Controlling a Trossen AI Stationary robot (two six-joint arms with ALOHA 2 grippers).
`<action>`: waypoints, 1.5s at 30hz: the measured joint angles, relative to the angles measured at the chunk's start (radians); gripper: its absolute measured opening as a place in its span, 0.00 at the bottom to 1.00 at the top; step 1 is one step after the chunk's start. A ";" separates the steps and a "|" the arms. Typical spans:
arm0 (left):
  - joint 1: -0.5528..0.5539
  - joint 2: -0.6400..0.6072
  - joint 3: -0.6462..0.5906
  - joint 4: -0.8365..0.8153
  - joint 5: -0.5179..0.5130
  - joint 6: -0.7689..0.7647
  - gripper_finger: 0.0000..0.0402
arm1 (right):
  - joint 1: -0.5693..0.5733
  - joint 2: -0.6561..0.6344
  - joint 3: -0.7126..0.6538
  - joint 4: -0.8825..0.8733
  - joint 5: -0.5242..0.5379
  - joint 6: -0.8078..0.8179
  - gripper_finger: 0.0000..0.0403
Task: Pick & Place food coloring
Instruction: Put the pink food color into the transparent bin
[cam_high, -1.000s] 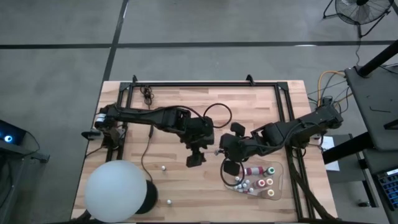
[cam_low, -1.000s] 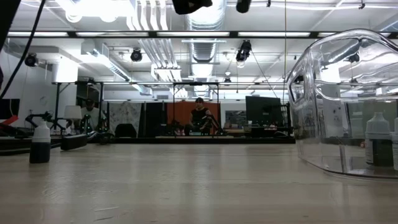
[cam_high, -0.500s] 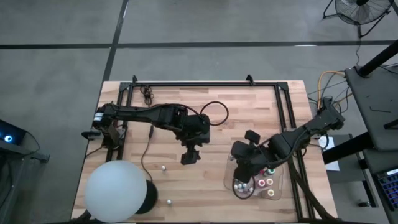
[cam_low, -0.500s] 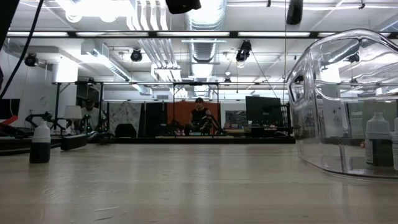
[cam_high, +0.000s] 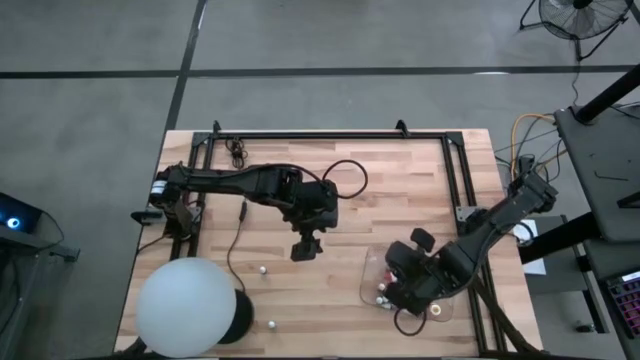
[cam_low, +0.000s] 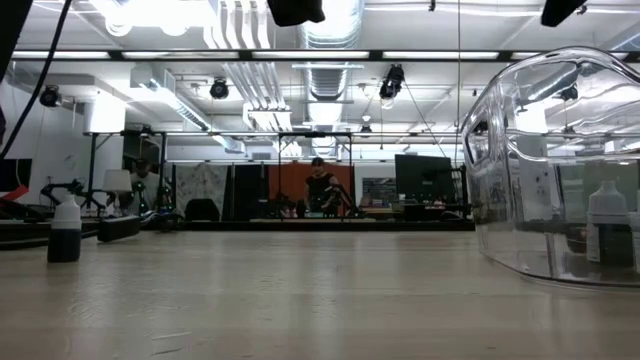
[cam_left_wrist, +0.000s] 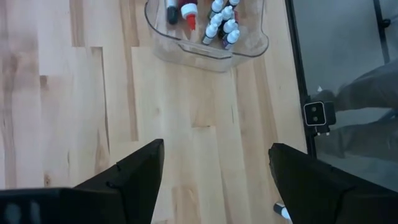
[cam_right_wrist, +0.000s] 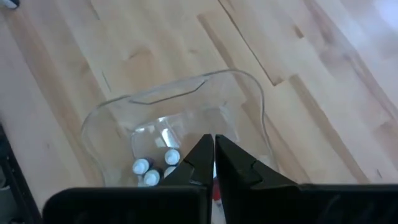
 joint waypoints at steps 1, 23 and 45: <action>0.000 0.000 0.000 -0.003 0.000 0.000 0.65 | 0.002 0.000 0.000 0.000 0.000 0.003 0.02; -0.010 -0.001 -0.121 -0.204 0.045 -0.423 0.65 | -0.001 0.000 0.000 0.038 0.026 -0.115 0.02; -0.209 -0.223 -0.753 0.183 -0.295 -1.144 0.65 | -0.035 0.000 -0.025 0.191 0.063 -0.358 0.39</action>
